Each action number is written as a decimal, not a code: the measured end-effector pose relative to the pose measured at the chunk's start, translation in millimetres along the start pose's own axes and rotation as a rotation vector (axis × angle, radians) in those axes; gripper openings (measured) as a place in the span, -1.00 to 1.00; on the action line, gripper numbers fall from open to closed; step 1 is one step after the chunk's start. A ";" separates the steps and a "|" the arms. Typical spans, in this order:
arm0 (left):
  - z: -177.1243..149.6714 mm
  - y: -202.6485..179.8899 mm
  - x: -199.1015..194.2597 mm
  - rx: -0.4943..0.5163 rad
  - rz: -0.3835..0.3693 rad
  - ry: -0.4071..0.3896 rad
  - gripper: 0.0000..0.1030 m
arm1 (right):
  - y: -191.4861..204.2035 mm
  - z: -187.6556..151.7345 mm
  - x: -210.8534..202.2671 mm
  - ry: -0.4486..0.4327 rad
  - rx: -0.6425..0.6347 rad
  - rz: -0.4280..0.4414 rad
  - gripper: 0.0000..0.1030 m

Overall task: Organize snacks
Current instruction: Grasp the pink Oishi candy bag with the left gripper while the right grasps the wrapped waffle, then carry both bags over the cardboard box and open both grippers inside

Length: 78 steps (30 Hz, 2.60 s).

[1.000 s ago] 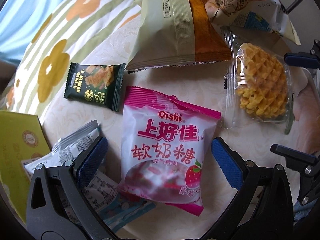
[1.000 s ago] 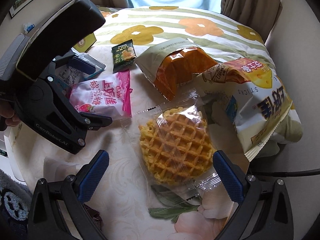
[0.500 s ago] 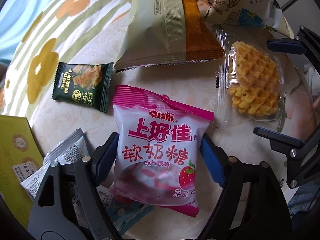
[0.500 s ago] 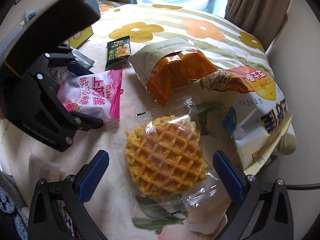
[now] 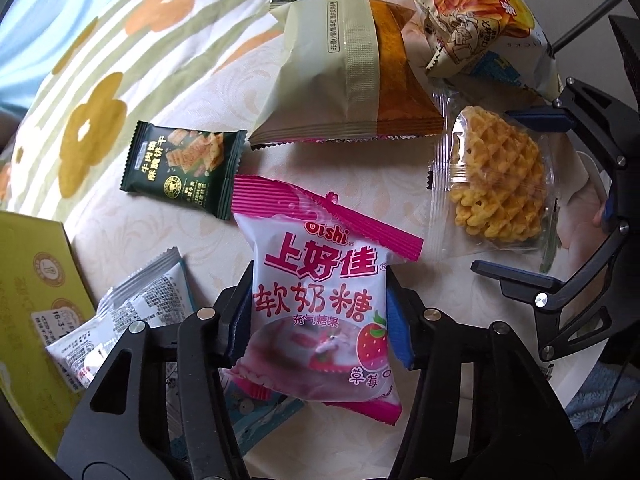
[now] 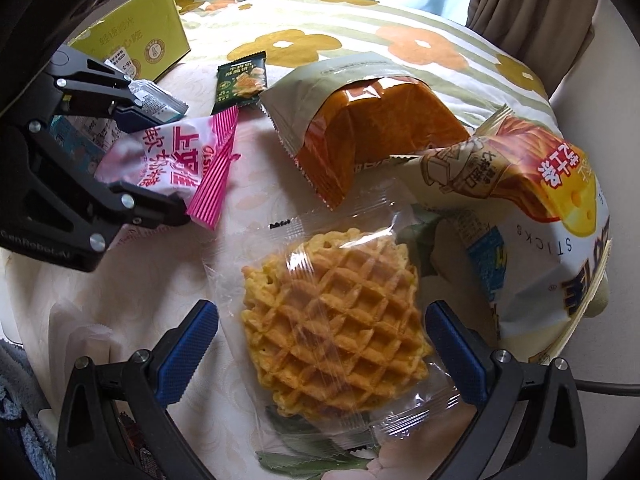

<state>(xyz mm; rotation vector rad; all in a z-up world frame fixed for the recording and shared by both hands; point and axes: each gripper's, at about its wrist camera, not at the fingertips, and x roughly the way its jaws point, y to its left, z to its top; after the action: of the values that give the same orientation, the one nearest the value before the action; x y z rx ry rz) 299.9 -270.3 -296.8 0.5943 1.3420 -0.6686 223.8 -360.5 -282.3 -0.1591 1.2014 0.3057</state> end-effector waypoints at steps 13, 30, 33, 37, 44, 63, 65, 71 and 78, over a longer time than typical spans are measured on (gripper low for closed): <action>-8.2 6.2 -28.5 -0.081 -0.014 -0.053 -0.03 | 12.7 -10.1 -21.2 -0.023 -0.015 0.005 0.45; -41.1 14.0 -151.9 -0.276 0.046 -0.311 -0.03 | 31.7 6.6 -115.7 -0.191 -0.009 0.008 0.45; -56.4 27.1 -175.3 -0.340 0.073 -0.354 -0.03 | 41.2 21.0 -128.8 -0.219 -0.027 0.032 0.45; -82.0 53.8 -199.2 -0.430 0.112 -0.393 -0.03 | 56.3 44.6 -142.8 -0.255 -0.057 0.065 0.45; -142.3 115.4 -227.9 -0.583 0.178 -0.435 -0.03 | 107.3 91.3 -155.9 -0.304 -0.125 0.094 0.45; -261.0 297.9 -185.8 -0.701 0.170 -0.342 -0.03 | 259.0 204.3 -98.7 -0.249 -0.047 0.155 0.45; -261.2 307.4 -175.4 -0.682 0.166 -0.326 -0.03 | 264.4 208.6 -91.3 -0.233 -0.007 0.157 0.45; -258.3 309.9 -163.7 -0.637 0.183 -0.349 0.99 | 272.9 219.0 -72.7 -0.194 0.059 0.155 0.45; -270.8 299.9 -161.3 -0.631 0.191 -0.341 0.99 | 267.1 220.6 -56.4 -0.143 0.097 0.166 0.45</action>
<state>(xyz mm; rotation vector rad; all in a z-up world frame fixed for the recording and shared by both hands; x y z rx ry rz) 321.8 145.8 -171.5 0.0859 1.0758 -0.1543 317.5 -53.5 -140.4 0.0464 1.0872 0.3965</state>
